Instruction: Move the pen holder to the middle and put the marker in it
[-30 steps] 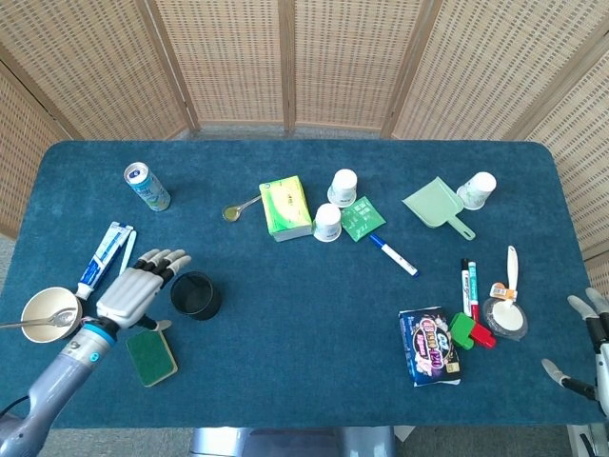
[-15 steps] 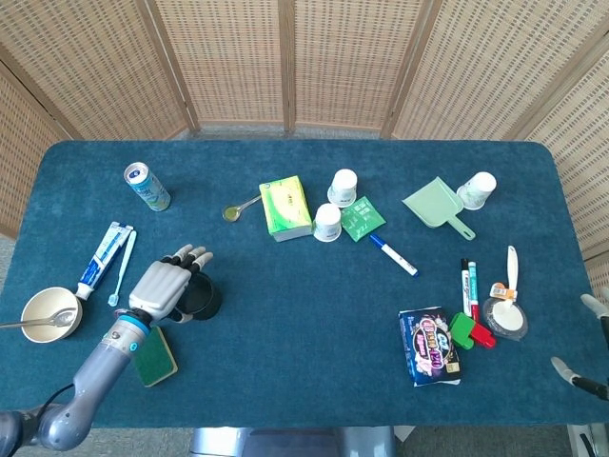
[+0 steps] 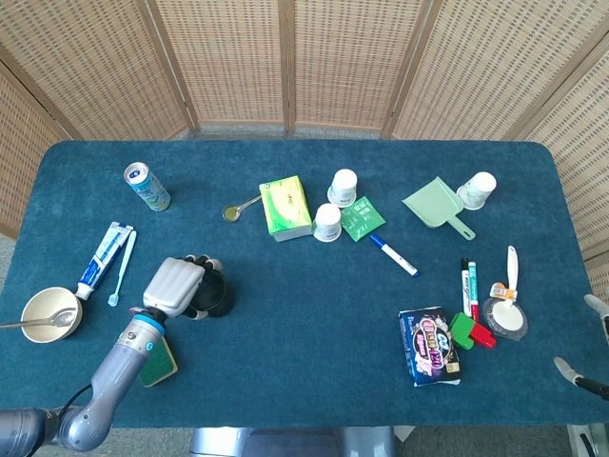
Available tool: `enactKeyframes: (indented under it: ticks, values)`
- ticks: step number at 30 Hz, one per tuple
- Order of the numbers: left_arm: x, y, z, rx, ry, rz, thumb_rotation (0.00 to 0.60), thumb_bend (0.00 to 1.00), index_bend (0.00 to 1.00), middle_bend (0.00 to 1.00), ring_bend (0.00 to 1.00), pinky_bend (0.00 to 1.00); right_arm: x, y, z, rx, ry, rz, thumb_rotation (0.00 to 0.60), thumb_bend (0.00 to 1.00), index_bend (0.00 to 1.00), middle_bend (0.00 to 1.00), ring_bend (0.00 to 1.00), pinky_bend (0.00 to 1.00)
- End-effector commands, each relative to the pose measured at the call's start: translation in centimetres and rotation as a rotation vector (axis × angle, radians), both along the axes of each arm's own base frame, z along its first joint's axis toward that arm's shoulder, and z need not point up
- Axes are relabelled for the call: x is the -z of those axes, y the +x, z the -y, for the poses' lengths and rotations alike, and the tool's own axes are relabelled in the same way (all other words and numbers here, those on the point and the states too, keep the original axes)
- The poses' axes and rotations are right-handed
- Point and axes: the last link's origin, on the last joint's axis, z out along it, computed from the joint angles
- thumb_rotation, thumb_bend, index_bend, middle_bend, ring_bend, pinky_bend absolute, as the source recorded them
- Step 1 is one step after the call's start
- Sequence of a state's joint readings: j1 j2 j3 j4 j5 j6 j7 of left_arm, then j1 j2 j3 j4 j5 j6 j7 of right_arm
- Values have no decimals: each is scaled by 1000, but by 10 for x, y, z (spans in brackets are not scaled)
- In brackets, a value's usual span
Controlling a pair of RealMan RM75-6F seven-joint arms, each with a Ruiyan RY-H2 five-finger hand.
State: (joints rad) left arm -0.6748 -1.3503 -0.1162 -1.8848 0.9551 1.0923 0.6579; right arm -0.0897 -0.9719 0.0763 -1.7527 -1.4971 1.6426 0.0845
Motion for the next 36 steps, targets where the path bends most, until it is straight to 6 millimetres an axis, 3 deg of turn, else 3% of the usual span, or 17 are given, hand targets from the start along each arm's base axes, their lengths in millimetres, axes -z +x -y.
enactKeyframes:
  ticks: [1,10,18,25,36]
  values:
    - [-4,26,1,111,-10,119,600,107,331,507,409,497,0,0,0,1,1,-1,600,0,176,0,0,40]
    - [3,83,6,324,-68,172,600,107,333,508,396,487,0,0,0,3,-2,0,600,0,189,0,0,40]
    - [43,142,19,450,-146,148,600,107,336,514,396,481,0,-3,3,14,0,1,600,0,205,0,0,40]
    - [75,178,28,483,-178,133,600,107,336,523,396,481,-4,-5,3,18,-6,17,600,0,215,0,0,40]
    - [108,201,30,489,-155,42,600,107,336,523,393,478,-10,-10,4,23,-13,49,600,0,235,0,0,40]
